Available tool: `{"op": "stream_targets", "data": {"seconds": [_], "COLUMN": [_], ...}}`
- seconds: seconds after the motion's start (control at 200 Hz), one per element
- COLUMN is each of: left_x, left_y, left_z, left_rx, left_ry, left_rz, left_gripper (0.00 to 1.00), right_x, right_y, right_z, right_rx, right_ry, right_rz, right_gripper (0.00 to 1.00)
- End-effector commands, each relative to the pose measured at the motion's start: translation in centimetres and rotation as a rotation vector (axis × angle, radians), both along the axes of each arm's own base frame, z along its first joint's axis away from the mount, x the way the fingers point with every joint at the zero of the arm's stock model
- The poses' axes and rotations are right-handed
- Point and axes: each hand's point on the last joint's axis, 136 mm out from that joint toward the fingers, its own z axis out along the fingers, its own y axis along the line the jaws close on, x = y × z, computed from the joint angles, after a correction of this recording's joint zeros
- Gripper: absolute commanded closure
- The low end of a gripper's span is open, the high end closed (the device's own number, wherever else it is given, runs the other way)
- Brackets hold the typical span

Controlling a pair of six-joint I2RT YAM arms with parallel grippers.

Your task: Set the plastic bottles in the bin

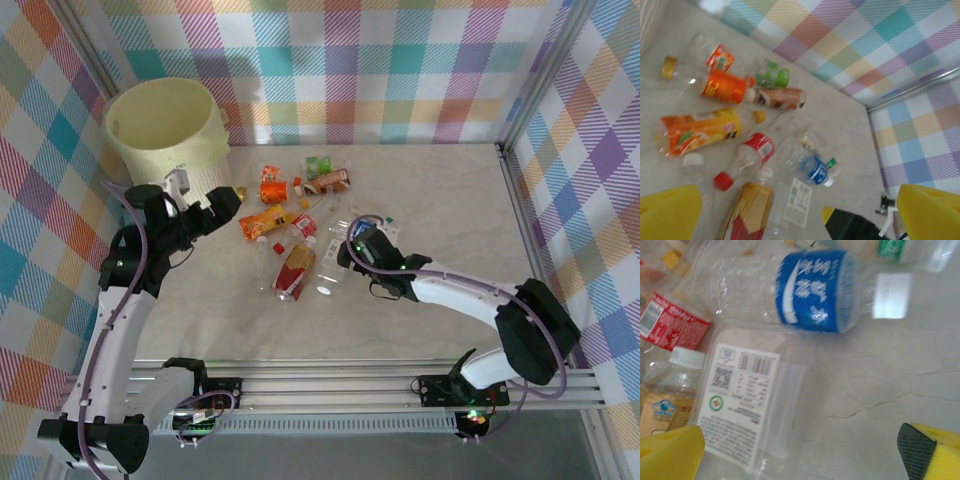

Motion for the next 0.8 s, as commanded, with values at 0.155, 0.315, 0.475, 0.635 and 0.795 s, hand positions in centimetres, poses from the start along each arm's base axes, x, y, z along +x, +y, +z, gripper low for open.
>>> {"op": "stream_targets", "data": {"seconds": [0.155,0.315,0.475,0.635,0.795], "left_x": [-1.0,-0.7,-0.5,-0.5,-0.5], "left_y": [1.0,1.0,1.0,0.9,1.0], "left_z": [-2.9,-3.8,-4.7,-5.1,-5.3], "left_rx": [0.057,0.062,0.076,0.075,0.077], "left_ry": [0.08,0.1,0.12,0.128,0.133], "left_rz": [0.043,0.045,0.039,0.036,0.039], "left_gripper": [0.0,0.0,0.0,0.0,0.0], "right_x": [-0.7,-1.0,-1.2,-1.4,-1.4], "right_y": [5.5,5.8,6.7,6.2,6.1], "right_z": [0.1,-1.1,-1.5,-2.7,-3.3], "right_rx": [0.053,-0.053,-0.096,-0.161,-0.177], "right_ry": [0.064,0.102,0.114,0.148,0.163], "right_rz": [0.107,0.047,0.039,0.01,-0.006], "right_gripper": [0.0,0.0,0.0,0.0,0.0]}}
